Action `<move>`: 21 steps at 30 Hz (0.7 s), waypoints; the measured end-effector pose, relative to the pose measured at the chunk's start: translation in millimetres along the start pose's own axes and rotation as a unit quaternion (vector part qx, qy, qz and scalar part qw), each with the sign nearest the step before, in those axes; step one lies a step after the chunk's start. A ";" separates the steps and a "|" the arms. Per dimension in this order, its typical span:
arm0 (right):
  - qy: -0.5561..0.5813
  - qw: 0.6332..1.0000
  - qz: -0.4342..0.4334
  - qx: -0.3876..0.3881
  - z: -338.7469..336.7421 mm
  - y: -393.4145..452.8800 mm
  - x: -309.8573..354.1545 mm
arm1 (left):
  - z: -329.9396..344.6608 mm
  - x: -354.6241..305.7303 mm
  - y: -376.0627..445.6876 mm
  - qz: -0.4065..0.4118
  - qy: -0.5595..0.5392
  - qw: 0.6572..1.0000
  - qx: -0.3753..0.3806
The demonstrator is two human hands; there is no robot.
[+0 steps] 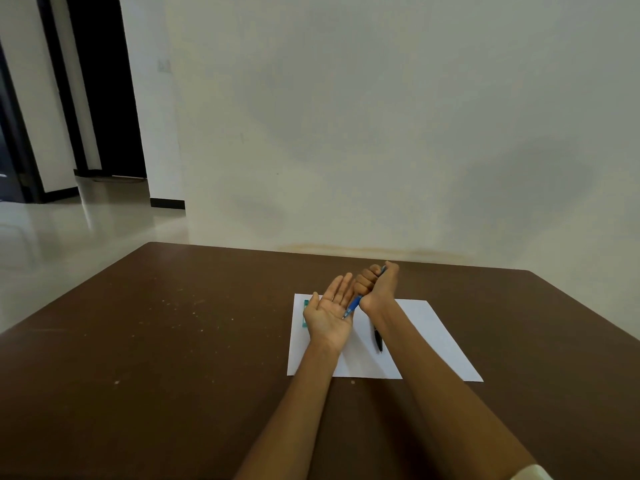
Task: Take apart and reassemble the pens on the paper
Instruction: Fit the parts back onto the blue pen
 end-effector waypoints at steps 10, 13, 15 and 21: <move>-0.005 1.000 0.009 0.005 2.3 2.9 -0.6 | 0.7 -0.3 1.2 -0.001 0.000 1.000 0.006; -0.022 1.000 0.012 0.007 3.3 2.8 0.4 | 0.7 -0.6 1.5 -0.001 0.005 1.000 0.003; -0.029 0.999 0.012 0.009 4.0 2.6 0.4 | 1.0 -0.6 0.9 -0.001 0.004 1.000 0.003; -0.040 0.999 0.027 0.010 7.2 1.8 -3.2 | -0.6 -3.1 0.1 0.002 0.002 1.000 0.000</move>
Point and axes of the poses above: each hand's wrist, its own y-axis towards the middle knuckle, its own z-axis out of the palm, x = y × z, the point moved 7 cm from there along y, towards the middle knuckle, and after that the axes turned 1 degree about -z, right-handed, at the moved point
